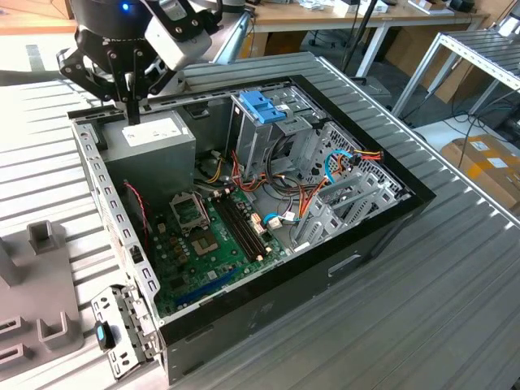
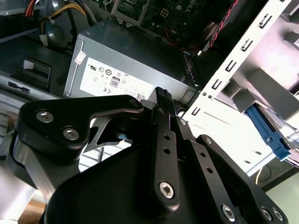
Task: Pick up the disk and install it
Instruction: 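Reach for the disk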
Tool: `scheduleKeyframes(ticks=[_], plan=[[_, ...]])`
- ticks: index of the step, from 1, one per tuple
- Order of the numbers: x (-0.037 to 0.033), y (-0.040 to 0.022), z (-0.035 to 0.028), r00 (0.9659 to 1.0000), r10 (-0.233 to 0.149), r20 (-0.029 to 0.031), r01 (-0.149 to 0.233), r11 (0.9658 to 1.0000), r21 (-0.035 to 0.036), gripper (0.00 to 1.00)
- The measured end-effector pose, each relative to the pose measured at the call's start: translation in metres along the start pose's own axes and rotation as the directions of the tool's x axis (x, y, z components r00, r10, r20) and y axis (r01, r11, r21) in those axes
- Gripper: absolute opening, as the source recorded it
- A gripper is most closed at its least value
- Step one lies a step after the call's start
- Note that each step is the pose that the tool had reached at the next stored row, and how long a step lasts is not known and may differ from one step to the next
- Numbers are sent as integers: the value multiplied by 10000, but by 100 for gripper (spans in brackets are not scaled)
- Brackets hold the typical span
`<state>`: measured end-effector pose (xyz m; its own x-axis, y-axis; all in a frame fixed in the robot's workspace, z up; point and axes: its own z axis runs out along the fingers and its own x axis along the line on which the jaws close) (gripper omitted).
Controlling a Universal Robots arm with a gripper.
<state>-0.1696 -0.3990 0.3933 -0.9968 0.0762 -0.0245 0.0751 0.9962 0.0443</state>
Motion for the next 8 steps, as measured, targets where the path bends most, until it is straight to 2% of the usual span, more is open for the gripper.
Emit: scheduleKeyframes(ticks=[8], plan=[[55,-4,-2,10000,0,0,0,10000,0,11]])
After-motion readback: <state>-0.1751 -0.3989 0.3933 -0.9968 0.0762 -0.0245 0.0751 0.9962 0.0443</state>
